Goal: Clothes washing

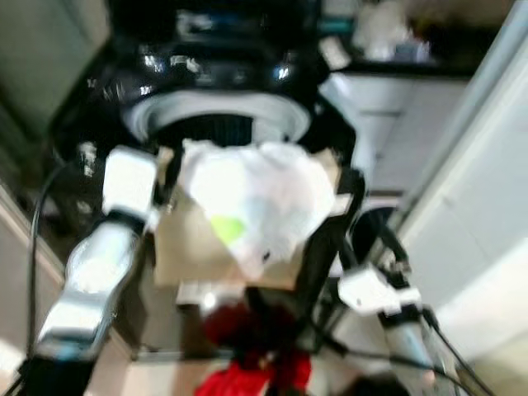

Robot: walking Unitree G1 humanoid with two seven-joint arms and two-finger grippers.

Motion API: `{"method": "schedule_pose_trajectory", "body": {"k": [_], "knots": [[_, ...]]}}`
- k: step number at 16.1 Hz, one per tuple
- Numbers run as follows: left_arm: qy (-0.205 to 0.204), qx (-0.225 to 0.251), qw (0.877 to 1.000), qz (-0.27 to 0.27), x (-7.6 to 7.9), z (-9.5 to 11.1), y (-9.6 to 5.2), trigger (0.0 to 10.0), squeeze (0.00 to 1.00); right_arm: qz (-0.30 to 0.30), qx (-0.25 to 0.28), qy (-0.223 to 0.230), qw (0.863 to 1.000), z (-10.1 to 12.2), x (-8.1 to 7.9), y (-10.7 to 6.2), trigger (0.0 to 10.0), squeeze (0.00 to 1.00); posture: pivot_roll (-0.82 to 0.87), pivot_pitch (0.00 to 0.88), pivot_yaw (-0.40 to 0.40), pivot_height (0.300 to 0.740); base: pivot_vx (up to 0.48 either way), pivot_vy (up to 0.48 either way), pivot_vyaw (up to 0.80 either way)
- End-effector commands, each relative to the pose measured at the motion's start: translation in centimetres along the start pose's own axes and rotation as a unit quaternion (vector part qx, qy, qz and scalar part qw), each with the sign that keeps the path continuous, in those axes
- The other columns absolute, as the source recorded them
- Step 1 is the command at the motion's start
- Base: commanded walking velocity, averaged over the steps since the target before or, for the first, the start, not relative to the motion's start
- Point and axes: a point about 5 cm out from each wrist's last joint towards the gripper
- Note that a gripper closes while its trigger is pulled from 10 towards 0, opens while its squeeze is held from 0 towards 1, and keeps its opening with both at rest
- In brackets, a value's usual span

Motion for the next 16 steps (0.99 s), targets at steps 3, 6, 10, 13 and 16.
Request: {"method": "schedule_pose_trajectory", "body": {"k": [3, 6, 10, 13, 16], "knots": [[-0.050, -0.018, 0.995, -0.086, -0.3, -0.3, -3.3, 10.0, 0.00, -0.010, -0.010, 0.024, 1.000, -1.3, -0.8, 3.0, 10.0, 0.00, 0.05, 0.000, -0.051, 0.740, 0.000, 0.000, 0.00], [-0.078, -0.030, 0.985, -0.154, 1.0, -0.3, -5.1, 10.0, 0.00, 0.000, -0.038, 0.058, 0.998, -2.2, -2.2, 5.0, 10.0, 0.00, 0.09, 0.000, -0.070, 0.740, 0.000, 0.000, 0.00], [-0.091, -0.011, 0.983, -0.156, 0.9, 0.7, -4.4, 10.0, 0.00, 0.042, -0.095, 0.114, 0.988, -3.0, -5.4, 7.5, 10.0, 0.00, 0.11, 0.000, -0.069, 0.740, 0.000, 0.000, 0.00], [-0.097, 0.000, 0.981, -0.168, 1.2, 1.3, -4.1, 10.0, 0.00, 0.066, -0.087, 0.143, 0.984, -1.2, -6.9, 10.9, 10.0, 0.00, 0.12, 0.000, -0.065, 0.740, 0.000, 0.000, 0.00], [-0.098, 0.001, 0.982, -0.163, 1.2, 1.4, -4.0, 10.0, 0.00, 0.047, -0.051, 0.129, 0.989, 1.0, -5.7, 14.3, 10.0, 0.00, 0.13, 0.000, -0.071, 0.740, 0.000, 0.000, 0.00]]}}
Point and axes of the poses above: a point about 5 cm out from each wrist's last joint towards the gripper, its own y axis pointing out of the wrist towards the gripper, its own z axis along the axis of the wrist's last joint, x = y × z
